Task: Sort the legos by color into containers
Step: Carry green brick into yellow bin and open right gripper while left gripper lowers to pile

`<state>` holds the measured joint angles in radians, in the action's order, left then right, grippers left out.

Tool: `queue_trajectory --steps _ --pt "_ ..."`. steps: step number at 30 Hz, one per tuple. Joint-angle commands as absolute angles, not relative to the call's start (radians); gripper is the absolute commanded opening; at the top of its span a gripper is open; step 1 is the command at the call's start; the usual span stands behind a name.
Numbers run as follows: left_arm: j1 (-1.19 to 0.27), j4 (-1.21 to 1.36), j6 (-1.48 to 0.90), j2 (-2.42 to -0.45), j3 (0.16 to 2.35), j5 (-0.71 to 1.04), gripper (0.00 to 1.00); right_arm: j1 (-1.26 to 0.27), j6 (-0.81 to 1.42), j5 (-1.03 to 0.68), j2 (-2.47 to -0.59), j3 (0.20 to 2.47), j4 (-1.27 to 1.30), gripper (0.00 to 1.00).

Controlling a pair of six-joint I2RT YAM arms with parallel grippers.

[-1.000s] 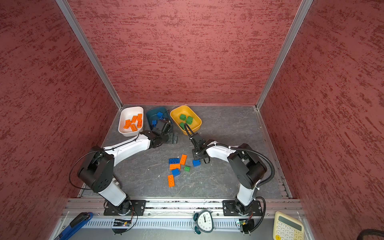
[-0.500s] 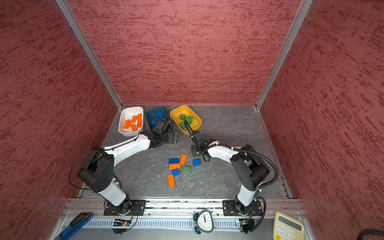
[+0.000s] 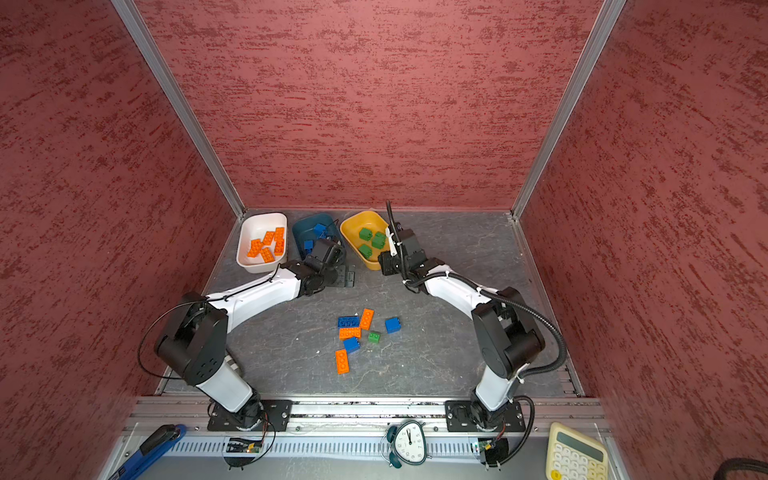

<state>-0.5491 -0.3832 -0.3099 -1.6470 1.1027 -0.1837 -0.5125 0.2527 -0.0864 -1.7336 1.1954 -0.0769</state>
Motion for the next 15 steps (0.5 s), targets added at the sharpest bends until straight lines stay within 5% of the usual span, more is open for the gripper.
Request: queue_trajectory --steps 1,15 --pt "-0.553 -0.377 -0.326 -1.603 1.077 -0.183 0.99 -0.484 0.209 -0.127 -1.805 1.272 -0.014 0.25" --pt "-0.582 -0.414 -0.249 -1.554 1.023 -0.076 0.99 -0.458 0.197 -0.106 -2.074 1.571 -0.053 0.32"
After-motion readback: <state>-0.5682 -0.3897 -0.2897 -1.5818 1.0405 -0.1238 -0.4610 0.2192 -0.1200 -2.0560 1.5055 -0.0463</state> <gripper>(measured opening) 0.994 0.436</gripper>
